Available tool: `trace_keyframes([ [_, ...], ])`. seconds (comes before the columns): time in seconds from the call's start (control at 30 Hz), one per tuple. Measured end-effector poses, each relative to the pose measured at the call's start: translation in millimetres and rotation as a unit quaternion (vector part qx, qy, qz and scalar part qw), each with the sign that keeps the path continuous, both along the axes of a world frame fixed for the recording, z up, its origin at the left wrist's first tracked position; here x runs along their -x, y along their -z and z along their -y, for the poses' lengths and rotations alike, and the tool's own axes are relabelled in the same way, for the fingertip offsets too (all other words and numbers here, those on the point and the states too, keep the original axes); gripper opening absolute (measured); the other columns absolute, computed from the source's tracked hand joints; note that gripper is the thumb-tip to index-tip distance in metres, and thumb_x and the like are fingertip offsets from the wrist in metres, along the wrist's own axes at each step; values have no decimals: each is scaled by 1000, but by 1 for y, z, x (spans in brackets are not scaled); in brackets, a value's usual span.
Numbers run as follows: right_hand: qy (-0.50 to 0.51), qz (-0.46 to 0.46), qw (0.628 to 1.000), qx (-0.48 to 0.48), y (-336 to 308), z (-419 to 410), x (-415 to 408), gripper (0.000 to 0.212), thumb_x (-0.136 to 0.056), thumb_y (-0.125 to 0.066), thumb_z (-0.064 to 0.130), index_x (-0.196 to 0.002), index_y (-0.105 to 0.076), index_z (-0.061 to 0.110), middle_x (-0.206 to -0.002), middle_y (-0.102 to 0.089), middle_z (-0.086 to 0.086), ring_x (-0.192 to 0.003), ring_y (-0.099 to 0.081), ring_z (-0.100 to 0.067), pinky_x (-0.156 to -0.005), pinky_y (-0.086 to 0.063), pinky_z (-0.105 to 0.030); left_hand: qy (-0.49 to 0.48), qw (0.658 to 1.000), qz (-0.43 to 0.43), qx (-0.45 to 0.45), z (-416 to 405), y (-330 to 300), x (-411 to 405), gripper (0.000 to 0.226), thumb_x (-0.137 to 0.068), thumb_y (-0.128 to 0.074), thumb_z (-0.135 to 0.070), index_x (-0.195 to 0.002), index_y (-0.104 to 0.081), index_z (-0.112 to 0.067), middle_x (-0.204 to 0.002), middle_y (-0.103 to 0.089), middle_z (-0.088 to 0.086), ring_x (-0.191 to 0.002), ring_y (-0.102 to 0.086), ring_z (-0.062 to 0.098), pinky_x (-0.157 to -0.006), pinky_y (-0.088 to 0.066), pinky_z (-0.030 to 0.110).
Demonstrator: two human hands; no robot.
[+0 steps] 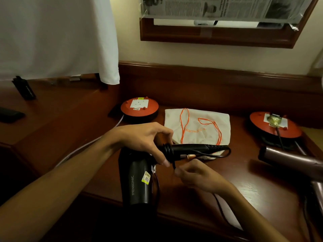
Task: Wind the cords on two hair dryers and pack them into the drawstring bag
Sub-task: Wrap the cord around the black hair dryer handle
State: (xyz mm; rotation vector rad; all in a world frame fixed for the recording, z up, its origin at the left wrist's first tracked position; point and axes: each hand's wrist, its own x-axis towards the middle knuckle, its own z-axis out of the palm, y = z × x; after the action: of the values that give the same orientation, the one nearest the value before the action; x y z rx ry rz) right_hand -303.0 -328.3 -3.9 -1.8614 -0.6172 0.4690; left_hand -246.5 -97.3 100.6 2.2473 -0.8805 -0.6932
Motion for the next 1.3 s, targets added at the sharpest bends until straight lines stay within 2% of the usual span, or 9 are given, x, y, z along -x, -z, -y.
trace_keyframes([
  [0.1, -5, 13, 991, 134, -11, 5, -27, 42, -94, -67, 16, -61, -74, 41, -52, -58, 16, -46, -47, 0, -52, -38, -18, 37, 998, 9, -55, 14, -2, 13, 43, -75, -93, -27, -109, -68, -17, -97, -77, -8, -85, -75, 10, -86, -62, 41],
  [0.17, -28, 51, 981, 188, -21, 7, -46, 19, -88, -73, 15, -70, -77, 18, -59, -64, 2, -52, -52, -6, -55, -40, -24, 40, 990, 19, -132, 22, 3, 20, 46, -73, -93, -34, -109, -68, -18, -85, -74, -16, -76, -71, 2, -84, -61, 39],
  [0.27, -38, 47, 980, 187, -46, 6, -58, 33, -92, -72, 28, -76, -68, -2, -62, -56, -10, -52, -47, -14, -51, -36, -24, 38, 976, 73, -199, 29, 10, 18, 46, -71, -90, -49, -103, -69, -23, -83, -74, -8, -77, -70, 10, -81, -60, 42],
  [0.4, -98, 86, 966, 224, -78, -4, -68, 21, -99, -61, 20, -93, -73, 4, -70, -61, -16, -57, -46, -19, -54, -38, -30, 25, 973, 89, -211, 34, 18, 1, 41, -73, -89, -47, -101, -71, -23, -82, -69, -10, -76, -67, 11, -69, -56, 30],
  [0.6, -112, 249, 889, 367, -100, -6, -53, 24, -101, -54, 19, -104, -77, 14, -87, -74, -4, -73, -64, -20, -69, -51, -40, 6, 985, 43, -167, 27, 22, -21, 34, -76, -86, -47, -104, -76, -31, -97, -75, -11, -93, -71, 12, -91, -58, 39],
  [0.77, 31, 296, 922, 247, -95, 36, -63, 35, -91, -68, 41, -71, -73, 13, -52, -55, 3, -45, -41, -12, -46, -32, -24, -14, 983, 42, -177, 6, 26, -27, 33, -72, -88, -48, -98, -76, -30, -91, -77, -9, -85, -72, 10, -83, -60, 36],
  [0.93, -30, 222, 959, 172, -70, 20, -21, 22, -100, -58, 24, -114, -75, 19, -73, -65, 7, -58, -50, -7, -51, -34, -18, -66, 982, 28, -174, -18, 26, -38, 44, -71, -89, -51, -105, -74, -29, -97, -78, -6, -86, -76, 13, -91, -61, 44],
  [1.1, 36, 190, 977, 95, -29, 7, -3, 25, -101, -59, 16, -122, -73, 16, -62, -60, 28, -57, -52, 2, -54, -34, -11, -77, 994, -24, -69, -27, 11, -39, 38, -79, -88, -34, -111, -76, -18, -101, -80, 7, -93, -78, 30, -98, -57, 53],
  [1.3, 41, 131, 991, -2, -9, -3, -7, 41, -99, -61, 13, -79, -72, 46, -57, -54, 21, -52, -43, 2, -55, -32, -18, -47, 997, -60, 22, -9, 9, -17, 40, -80, -87, -13, -118, -74, -15, -94, -81, 6, -82, -78, 26, -79, -62, 34],
])
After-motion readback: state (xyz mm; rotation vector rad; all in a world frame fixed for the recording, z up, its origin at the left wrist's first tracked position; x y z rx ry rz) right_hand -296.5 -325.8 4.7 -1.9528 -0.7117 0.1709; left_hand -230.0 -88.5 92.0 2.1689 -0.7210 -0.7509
